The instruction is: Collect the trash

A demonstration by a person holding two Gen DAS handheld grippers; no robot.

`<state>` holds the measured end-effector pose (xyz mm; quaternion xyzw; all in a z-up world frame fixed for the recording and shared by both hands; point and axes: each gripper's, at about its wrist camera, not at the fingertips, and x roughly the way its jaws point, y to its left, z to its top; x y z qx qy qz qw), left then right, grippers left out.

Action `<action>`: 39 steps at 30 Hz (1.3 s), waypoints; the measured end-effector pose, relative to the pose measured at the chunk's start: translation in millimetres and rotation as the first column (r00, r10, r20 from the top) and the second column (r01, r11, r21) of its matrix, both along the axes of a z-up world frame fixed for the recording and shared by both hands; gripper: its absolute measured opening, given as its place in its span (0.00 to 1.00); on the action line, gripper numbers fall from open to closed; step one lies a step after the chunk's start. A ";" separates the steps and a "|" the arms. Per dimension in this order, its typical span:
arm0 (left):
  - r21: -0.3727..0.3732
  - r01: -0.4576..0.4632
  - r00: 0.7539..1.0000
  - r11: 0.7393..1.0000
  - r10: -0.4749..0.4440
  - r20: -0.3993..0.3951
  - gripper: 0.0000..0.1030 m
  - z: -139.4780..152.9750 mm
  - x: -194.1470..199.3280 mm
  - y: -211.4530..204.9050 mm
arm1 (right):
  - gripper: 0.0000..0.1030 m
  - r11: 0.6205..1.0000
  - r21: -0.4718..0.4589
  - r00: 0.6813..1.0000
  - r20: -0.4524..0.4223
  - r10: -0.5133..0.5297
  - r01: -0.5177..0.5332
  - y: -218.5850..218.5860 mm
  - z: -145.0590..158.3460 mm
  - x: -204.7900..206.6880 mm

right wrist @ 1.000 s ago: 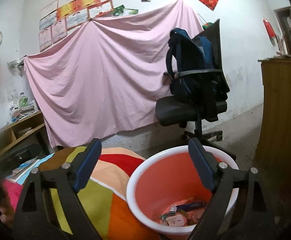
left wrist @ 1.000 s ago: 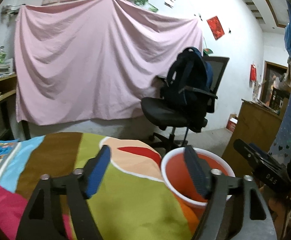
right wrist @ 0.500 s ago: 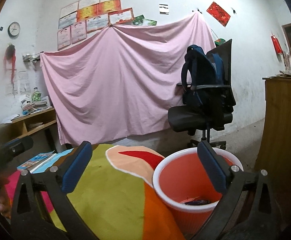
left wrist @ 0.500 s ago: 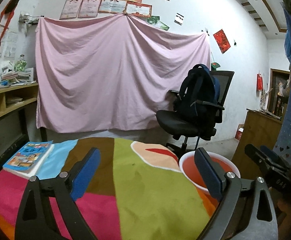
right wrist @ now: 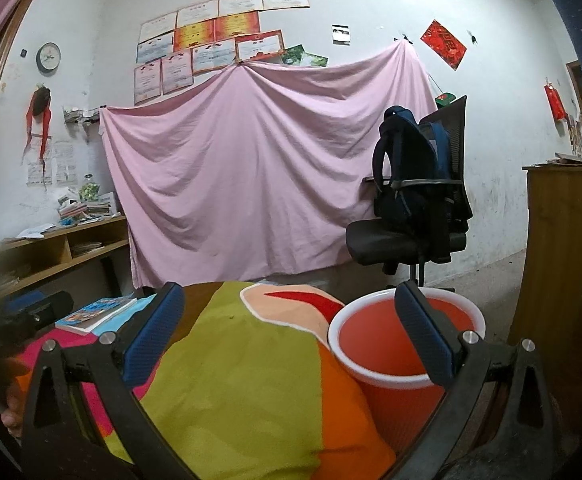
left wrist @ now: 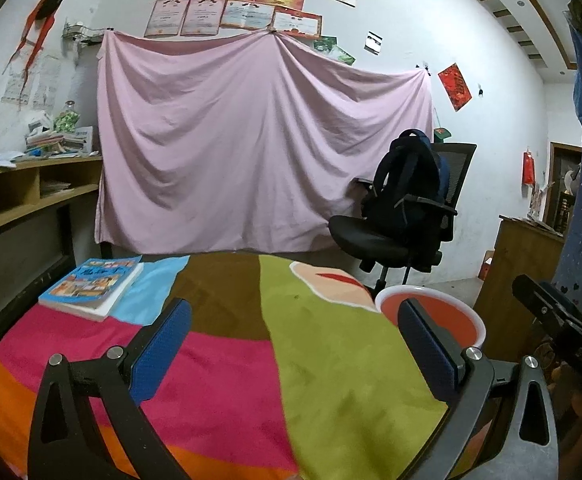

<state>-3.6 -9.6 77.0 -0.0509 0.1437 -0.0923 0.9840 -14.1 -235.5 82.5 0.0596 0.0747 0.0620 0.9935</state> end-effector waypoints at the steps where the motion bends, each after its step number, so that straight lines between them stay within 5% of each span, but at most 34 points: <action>1: -0.001 -0.002 1.000 1.000 0.002 0.002 0.98 -2.6 -3.0 1.4 | 1.00 1.000 -0.003 1.000 0.002 -0.002 0.002 1.9 -2.4 -3.2; 22: 0.001 -0.058 0.998 0.998 0.058 -0.002 0.98 -53.4 -21.4 12.7 | 1.00 0.999 -0.045 1.000 0.004 0.004 -0.003 22.8 -41.1 -22.4; 39: 0.035 -0.081 0.997 0.996 0.081 0.009 0.98 -61.7 -16.4 11.5 | 1.00 0.999 -0.044 0.999 -0.045 0.012 -0.014 26.3 -54.4 -4.3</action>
